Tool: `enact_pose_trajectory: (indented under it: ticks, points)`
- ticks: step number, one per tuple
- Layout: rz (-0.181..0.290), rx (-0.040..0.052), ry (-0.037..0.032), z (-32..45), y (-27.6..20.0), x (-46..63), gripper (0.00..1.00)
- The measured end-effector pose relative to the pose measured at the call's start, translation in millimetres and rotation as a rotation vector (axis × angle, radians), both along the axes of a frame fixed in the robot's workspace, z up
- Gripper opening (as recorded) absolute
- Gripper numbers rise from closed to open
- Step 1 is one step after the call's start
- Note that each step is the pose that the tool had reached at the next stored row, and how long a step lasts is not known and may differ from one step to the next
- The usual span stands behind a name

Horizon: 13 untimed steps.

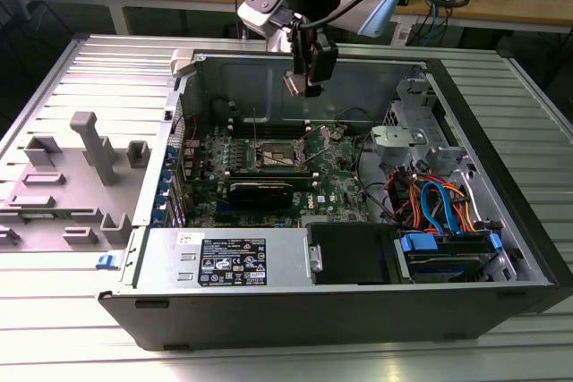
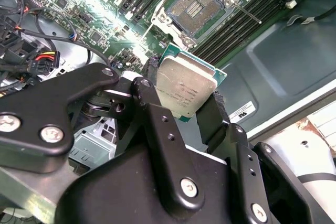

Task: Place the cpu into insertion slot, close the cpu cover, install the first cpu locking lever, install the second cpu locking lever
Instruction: 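Place the cpu into insertion slot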

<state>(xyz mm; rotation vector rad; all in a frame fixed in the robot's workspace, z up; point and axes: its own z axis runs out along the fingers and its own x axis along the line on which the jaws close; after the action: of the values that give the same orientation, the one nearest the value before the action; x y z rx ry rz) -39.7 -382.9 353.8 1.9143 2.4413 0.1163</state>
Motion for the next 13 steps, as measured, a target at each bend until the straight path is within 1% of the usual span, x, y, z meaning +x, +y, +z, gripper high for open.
enact_pose_trajectory:
  ticks: [2,4,6,13]
  points:
    - [-0.013,0.0000,0.0000,0.0,0.0,0.0,0.54]
    - [-0.042,0.0000,0.0000,-0.1,0.0,0.0,0.54]
    - [-0.060,0.0000,0.0000,-0.1,0.0,0.0,0.54]
    - [-0.061,0.0000,0.0000,-1.2,0.0,0.0,0.54]
